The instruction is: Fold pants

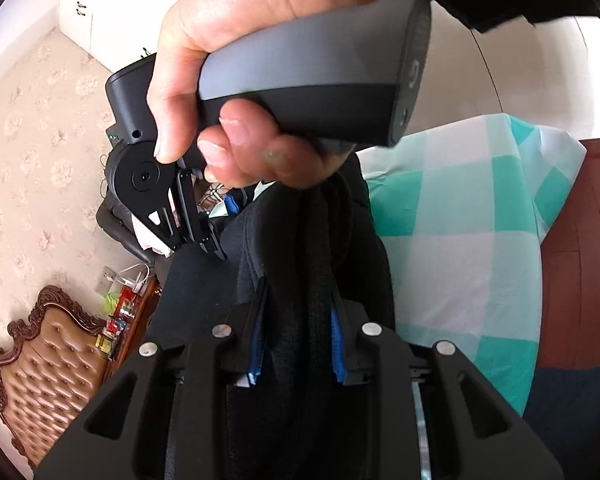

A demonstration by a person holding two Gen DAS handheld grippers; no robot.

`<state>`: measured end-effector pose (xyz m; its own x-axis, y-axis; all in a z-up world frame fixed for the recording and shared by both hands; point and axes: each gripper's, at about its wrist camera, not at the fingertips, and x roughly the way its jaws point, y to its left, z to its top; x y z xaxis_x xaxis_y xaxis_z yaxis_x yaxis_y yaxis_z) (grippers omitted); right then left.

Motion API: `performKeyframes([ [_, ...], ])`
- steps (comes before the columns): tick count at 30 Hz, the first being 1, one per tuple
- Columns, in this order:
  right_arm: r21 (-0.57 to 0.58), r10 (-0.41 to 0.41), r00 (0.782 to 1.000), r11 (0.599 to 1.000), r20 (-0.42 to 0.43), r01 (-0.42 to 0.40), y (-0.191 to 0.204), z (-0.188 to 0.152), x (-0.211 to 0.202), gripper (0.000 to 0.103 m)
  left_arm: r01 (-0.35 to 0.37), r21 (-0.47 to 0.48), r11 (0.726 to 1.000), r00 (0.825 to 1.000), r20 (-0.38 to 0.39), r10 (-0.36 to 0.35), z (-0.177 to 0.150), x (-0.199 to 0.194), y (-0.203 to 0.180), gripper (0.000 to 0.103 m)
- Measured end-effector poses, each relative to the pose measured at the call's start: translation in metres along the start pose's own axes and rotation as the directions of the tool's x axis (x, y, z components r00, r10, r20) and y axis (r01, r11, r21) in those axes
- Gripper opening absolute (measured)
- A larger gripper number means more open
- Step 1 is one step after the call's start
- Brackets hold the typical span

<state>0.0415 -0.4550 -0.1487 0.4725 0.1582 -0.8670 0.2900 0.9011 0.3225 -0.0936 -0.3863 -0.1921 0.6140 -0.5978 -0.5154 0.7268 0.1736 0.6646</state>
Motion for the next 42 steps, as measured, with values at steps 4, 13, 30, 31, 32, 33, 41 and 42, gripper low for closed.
performKeyframes([
  [4,-0.033,-0.028,1.0,0.999,0.009,0.028,0.002,-0.002,-0.001,0.023,0.008,-0.029,1.0,1.0,-0.01,-0.008,-0.001,0.0,0.003,0.026],
  [13,-0.049,-0.017,1.0,0.999,-0.002,0.017,-0.001,-0.004,-0.004,0.035,-0.01,-0.075,0.997,1.0,-0.016,0.009,-0.002,0.002,0.007,0.027],
  [30,-0.077,0.164,0.984,0.983,-0.063,-0.168,-0.026,0.002,-0.031,0.066,-0.053,-0.081,0.995,0.999,-0.016,0.052,-0.01,0.0,0.002,0.029],
  [31,-0.102,0.157,0.985,0.981,-0.078,-0.165,-0.019,0.002,-0.027,0.066,-0.056,-0.076,0.996,0.998,-0.017,0.055,-0.01,0.001,0.001,0.029],
  [32,-0.129,0.144,0.985,0.979,-0.095,-0.155,-0.012,0.003,-0.022,0.066,-0.059,-0.073,0.996,0.998,-0.017,0.057,-0.009,-0.001,0.001,0.029],
  [33,-0.143,0.126,0.987,0.98,-0.105,-0.14,-0.009,0.003,-0.017,0.066,-0.062,-0.069,0.996,0.998,-0.018,0.061,-0.009,-0.001,0.0,0.029],
  [41,-0.238,0.079,0.996,0.967,-0.052,-0.089,0.015,0.006,-0.033,0.023,-0.128,-0.05,0.991,0.992,0.013,0.128,0.004,-0.011,0.012,0.026],
  [42,-0.246,0.072,0.997,0.966,-0.022,-0.076,0.016,0.009,-0.043,0.023,-0.123,-0.066,0.99,0.992,0.018,0.125,0.011,-0.012,0.019,0.026],
])
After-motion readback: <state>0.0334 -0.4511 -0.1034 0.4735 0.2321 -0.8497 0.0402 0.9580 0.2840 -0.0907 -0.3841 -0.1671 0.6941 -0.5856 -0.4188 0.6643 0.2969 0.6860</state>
